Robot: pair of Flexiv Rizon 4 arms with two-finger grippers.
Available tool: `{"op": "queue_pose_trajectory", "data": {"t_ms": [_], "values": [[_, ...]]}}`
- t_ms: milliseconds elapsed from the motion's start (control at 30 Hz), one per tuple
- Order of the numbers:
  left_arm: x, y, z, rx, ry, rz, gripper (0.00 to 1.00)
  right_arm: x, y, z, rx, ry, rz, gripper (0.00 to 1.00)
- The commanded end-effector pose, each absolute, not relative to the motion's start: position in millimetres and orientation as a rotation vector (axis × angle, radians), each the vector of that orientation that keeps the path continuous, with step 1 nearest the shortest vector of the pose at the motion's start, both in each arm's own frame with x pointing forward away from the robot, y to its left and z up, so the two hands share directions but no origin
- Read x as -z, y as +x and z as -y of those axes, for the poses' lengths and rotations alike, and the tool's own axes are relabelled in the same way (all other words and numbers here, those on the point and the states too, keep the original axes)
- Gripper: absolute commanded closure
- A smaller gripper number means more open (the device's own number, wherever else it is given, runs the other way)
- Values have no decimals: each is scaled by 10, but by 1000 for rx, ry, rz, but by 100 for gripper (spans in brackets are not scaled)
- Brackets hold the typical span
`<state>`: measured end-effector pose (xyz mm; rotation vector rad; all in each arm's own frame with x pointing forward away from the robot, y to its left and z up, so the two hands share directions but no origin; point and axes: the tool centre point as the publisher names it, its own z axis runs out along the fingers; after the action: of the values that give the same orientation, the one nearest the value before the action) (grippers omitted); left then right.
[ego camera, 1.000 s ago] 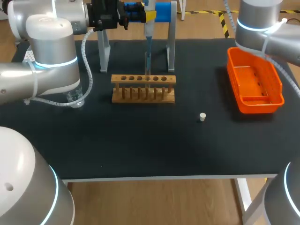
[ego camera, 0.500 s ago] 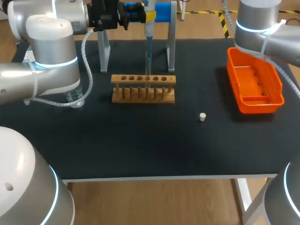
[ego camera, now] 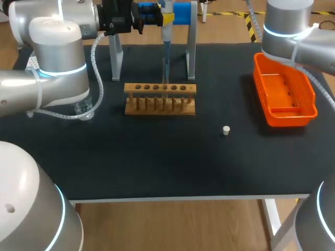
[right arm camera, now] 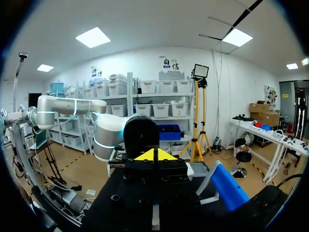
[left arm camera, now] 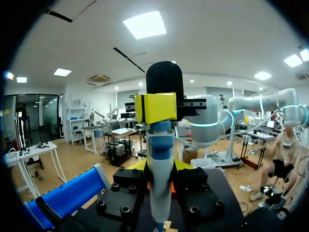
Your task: Invert the test tube, pick up the pipette, mount the tip to pipette, aspirate from beaker and dispense into the tube, eject the tip, return the pipette, and cap with the stopper.
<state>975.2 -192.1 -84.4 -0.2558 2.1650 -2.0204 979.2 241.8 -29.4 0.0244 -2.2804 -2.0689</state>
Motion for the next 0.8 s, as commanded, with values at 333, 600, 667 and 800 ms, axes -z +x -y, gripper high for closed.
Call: {"op": "queue_pose_trajectory", "data": {"t_ms": [333,600,667,800], "values": [[793,9759,1931,2022,-257,-2159,100,-15,9759,-2274,2144,103,2316,0],[793,9759,1931,2022,-257,-2159,100,-102,9656,-1893,2175,91,2392,0],[793,9759,1931,2022,-257,-2159,100,-72,9616,-1752,2179,74,2415,0],[793,9759,1931,2022,-257,-2159,100,51,9554,-1521,2155,36,2481,0]]}}
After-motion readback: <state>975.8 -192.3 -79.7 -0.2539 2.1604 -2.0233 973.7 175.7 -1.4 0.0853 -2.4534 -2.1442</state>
